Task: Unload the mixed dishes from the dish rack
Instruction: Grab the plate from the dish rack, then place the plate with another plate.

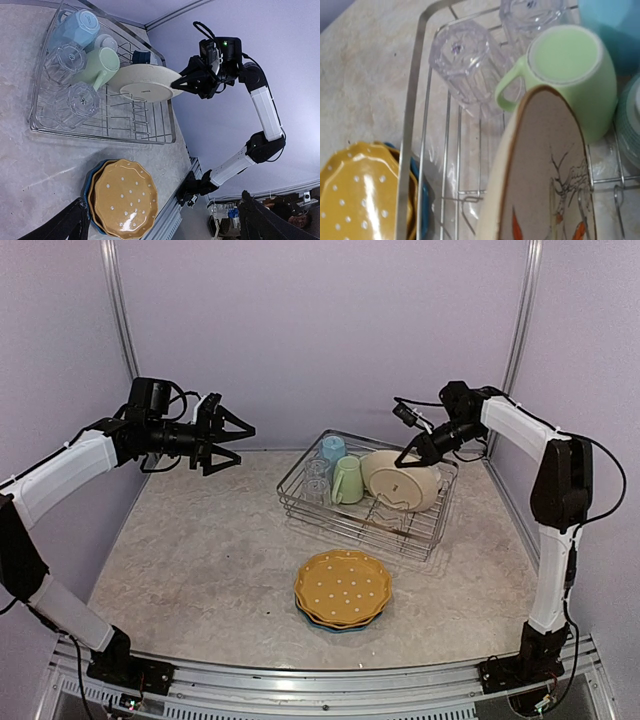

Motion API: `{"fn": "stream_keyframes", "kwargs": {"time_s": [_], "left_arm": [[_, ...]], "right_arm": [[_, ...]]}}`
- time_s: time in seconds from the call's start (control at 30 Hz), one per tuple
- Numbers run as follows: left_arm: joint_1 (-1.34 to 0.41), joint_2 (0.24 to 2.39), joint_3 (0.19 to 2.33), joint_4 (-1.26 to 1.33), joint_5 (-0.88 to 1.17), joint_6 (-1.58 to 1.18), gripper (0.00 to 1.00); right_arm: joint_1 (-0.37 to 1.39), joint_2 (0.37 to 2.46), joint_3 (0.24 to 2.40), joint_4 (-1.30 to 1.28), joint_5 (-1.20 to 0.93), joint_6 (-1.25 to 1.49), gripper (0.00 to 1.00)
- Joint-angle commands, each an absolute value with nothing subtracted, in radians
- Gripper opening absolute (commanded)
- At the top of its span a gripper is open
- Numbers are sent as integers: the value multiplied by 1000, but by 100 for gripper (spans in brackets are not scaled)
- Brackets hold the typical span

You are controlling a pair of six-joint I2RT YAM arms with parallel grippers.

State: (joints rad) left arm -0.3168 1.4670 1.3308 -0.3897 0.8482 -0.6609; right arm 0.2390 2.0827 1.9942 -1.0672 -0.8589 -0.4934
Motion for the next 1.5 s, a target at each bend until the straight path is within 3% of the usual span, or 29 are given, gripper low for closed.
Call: {"fn": "stream_keyframes", "kwargs": {"time_s": [0.0, 0.3, 0.83, 1.03, 1.47], "left_arm": [[-326, 1445, 1347, -383, 842, -646, 99], [-326, 1441, 1347, -382, 844, -647, 99], [-326, 1437, 1345, -383, 832, -644, 99], [-327, 1430, 1345, -388, 816, -636, 99], [-322, 1403, 1345, -408, 750, -602, 99]], "right_arm": [[239, 1951, 2018, -941, -900, -347, 0], [245, 1894, 2023, -864, -858, -218, 0], [408, 1713, 1854, -726, -613, -114, 0], [531, 1666, 1810, -716, -534, -92, 0], [909, 1539, 1489, -540, -184, 46, 0]]}}
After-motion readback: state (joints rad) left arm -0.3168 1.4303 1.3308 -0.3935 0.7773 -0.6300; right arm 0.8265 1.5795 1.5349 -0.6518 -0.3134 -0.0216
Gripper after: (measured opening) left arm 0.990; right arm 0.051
